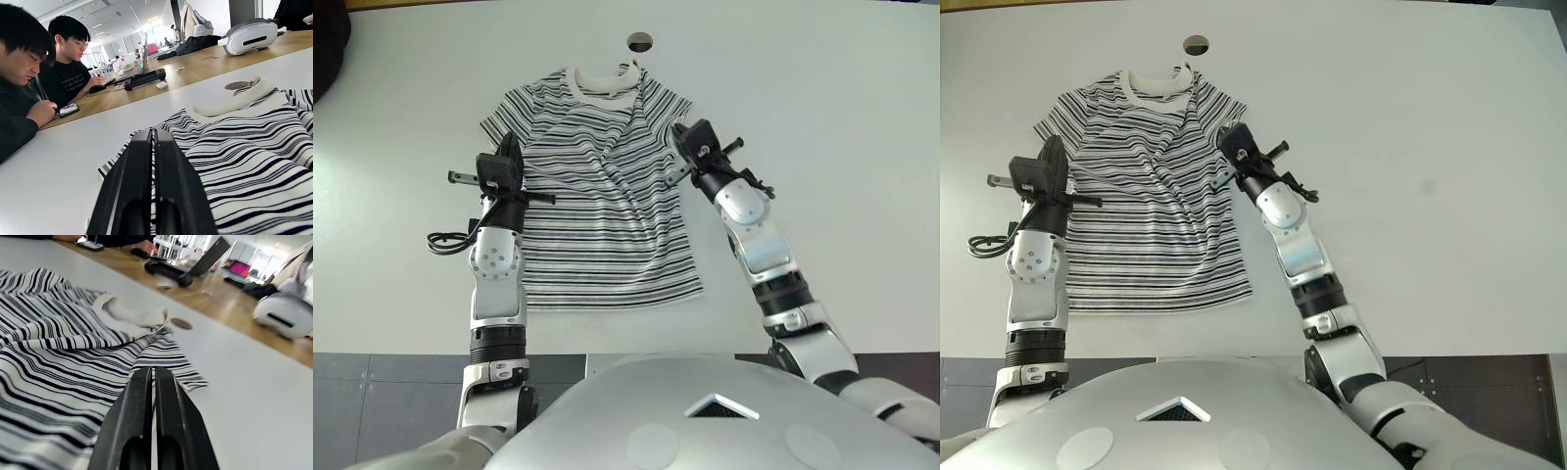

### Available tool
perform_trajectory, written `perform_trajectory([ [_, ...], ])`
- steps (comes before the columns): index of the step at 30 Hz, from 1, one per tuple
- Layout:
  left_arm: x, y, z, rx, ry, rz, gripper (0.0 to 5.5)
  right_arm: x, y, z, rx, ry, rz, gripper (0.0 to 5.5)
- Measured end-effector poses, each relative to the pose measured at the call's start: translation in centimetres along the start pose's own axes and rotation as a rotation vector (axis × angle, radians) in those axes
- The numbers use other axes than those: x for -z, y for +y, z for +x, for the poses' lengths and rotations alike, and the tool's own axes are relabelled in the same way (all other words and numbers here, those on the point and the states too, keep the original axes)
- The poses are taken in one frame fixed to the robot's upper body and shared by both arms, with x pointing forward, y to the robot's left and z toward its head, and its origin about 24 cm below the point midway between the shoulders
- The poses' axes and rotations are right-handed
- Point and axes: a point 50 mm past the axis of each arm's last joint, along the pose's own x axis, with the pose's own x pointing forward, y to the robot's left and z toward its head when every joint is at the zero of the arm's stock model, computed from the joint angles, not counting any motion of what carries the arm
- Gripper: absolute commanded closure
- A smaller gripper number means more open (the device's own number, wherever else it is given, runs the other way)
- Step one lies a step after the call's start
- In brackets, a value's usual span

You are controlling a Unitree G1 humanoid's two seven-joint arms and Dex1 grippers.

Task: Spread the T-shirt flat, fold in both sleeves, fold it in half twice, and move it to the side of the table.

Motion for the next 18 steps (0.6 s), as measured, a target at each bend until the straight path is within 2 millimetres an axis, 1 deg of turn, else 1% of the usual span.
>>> perform_trajectory([
  [2, 0.2, -0.1, 0.0, 0.001, 0.009, -0.001, 5.39, -0.5, 0.4, 1.1, -0.027, 0.013, 0.008, 5.39],
  [4, 0.4, -0.2, -0.1, 0.006, 0.011, -0.004, 5.39, -0.4, 0.9, 1.8, -0.049, 0.037, 0.01, 5.39],
  [6, 0.3, -0.6, -0.1, 0.015, 0.001, -0.007, 5.39, -0.1, 1.1, 2.5, -0.052, 0.073, 0.015, 5.39],
  [8, 0.3, -0.8, -0.1, 0.021, -0.002, -0.004, 5.39, 0.3, 0.9, 2.9, -0.056, 0.116, 0.028, 5.39],
  [10, 0.3, -0.8, -0.1, 0.022, -0.004, -0.005, 5.39, 1.2, 0.9, 3.3, -0.071, 0.198, 0.12, 5.39],
  [12, 0.1, -0.8, -0.1, 0.018, -0.014, -0.006, 5.39, 0.9, 0.6, 3.8, -0.08, 0.235, 0.162, 5.39],
  [14, -0.4, -0.8, -0.1, 0.015, -0.037, -0.005, 5.39, 0.8, 0.5, 4.0, -0.082, 0.256, 0.159, 5.39],
  [18, -0.6, -1.1, 0.0, 0.017, -0.048, -0.01, 5.39, 1.2, -0.4, 3.5, -0.075, 0.271, 0.137, 5.39],
])
